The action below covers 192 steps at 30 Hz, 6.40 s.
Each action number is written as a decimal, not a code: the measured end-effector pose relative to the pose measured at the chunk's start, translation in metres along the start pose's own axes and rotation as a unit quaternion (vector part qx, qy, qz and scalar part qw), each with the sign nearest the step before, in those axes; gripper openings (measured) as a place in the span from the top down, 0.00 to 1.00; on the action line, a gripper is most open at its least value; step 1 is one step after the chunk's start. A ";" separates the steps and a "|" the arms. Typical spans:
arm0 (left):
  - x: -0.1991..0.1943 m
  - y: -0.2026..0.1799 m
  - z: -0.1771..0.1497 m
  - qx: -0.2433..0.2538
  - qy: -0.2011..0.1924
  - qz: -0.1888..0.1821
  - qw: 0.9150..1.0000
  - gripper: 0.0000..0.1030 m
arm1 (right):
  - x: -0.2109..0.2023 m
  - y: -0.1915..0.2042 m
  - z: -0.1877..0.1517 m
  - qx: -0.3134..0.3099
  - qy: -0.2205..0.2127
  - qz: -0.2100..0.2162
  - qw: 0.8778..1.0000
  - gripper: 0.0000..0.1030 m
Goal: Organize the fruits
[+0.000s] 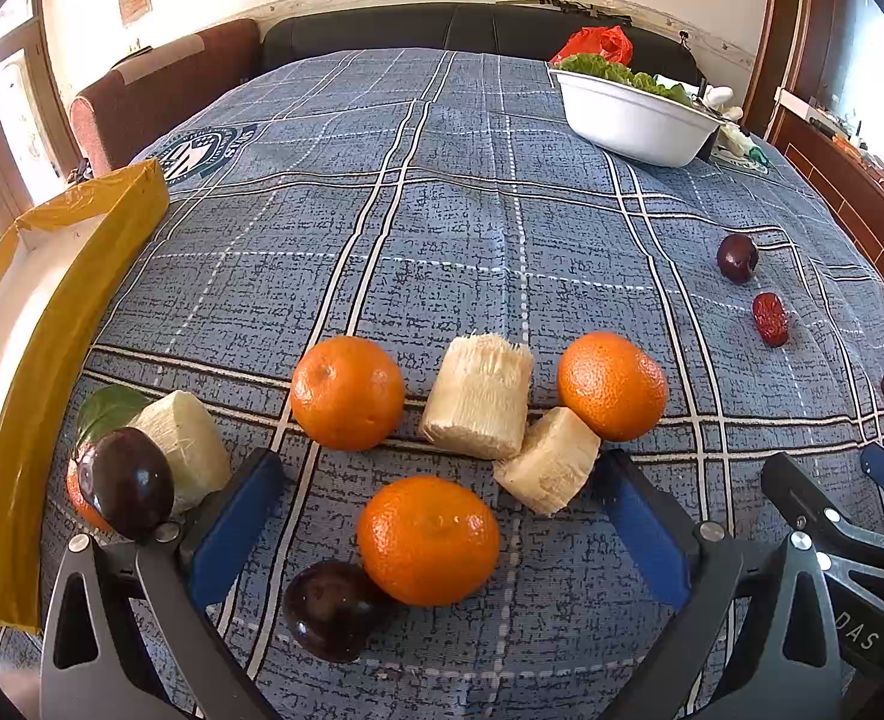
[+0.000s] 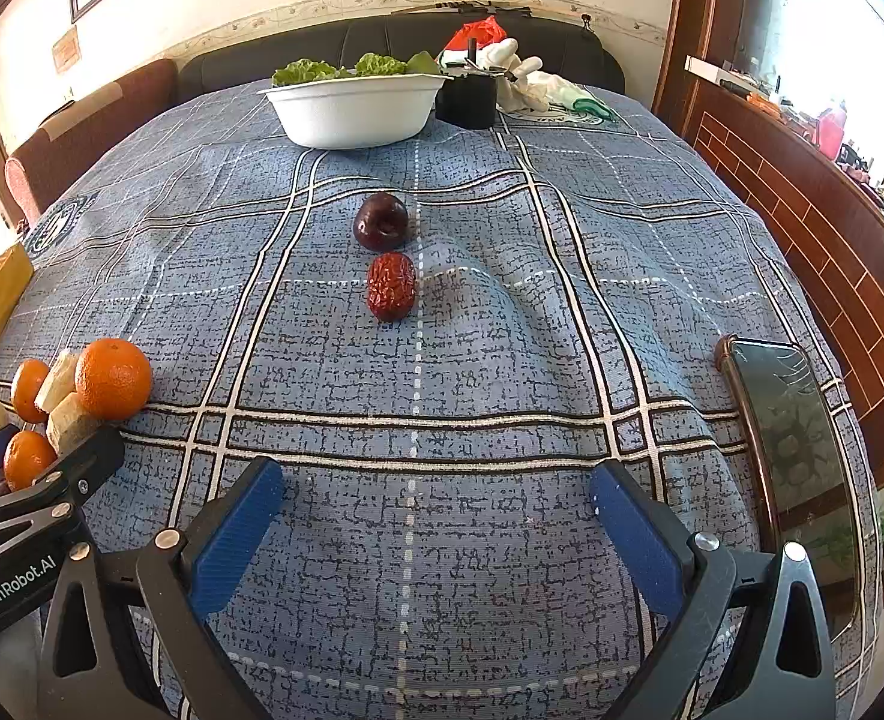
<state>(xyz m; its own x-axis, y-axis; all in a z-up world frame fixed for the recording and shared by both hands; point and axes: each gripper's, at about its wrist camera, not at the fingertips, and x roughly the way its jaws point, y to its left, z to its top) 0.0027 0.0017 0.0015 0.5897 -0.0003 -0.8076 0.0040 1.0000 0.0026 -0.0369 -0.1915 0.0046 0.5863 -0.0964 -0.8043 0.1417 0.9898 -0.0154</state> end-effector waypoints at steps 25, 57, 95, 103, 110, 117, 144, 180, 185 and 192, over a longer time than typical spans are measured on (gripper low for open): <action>0.001 -0.002 -0.001 0.000 0.000 0.000 1.000 0.00 | 0.000 0.000 0.000 0.000 0.000 0.000 1.000 0.00; -0.010 -0.005 -0.014 0.035 0.026 -0.024 0.999 0.00 | 0.000 0.001 0.000 0.000 0.000 0.000 1.000 0.00; -0.008 -0.006 -0.008 0.069 0.075 -0.046 0.994 0.00 | -0.001 0.001 -0.001 0.001 0.000 0.001 1.000 0.00; -0.070 0.014 -0.014 0.047 0.010 -0.155 0.987 0.00 | -0.002 -0.005 -0.002 -0.009 0.006 0.024 1.000 0.00; -0.190 0.072 -0.023 0.026 -0.190 -0.199 0.961 0.00 | 0.001 0.000 0.002 0.002 0.035 0.005 0.999 0.00; -0.236 0.119 -0.035 0.014 -0.222 -0.173 0.959 0.00 | -0.005 0.008 -0.002 0.033 0.057 -0.017 0.998 0.02; -0.137 0.151 -0.084 0.047 -0.063 -0.186 0.979 0.33 | -0.091 0.127 -0.079 -0.116 0.010 0.215 0.970 0.39; -0.080 0.132 -0.086 0.047 -0.003 -0.198 0.979 0.73 | -0.036 0.149 -0.002 -0.022 0.034 0.202 0.979 0.63; -0.104 0.170 -0.070 -0.015 -0.036 -0.216 0.976 0.73 | -0.068 0.154 -0.004 -0.028 0.007 0.226 0.974 0.63; -0.131 0.241 -0.053 -0.090 -0.085 -0.172 0.977 0.73 | -0.110 0.205 -0.006 -0.077 -0.021 0.287 0.955 0.62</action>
<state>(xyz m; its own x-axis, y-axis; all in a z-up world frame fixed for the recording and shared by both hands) -0.1158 0.2431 0.0768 0.7047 -0.3217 -0.6323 0.0930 0.9255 -0.3673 -0.0772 0.0228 0.0869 0.5641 0.4658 -0.6818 -0.3291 0.8841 0.3317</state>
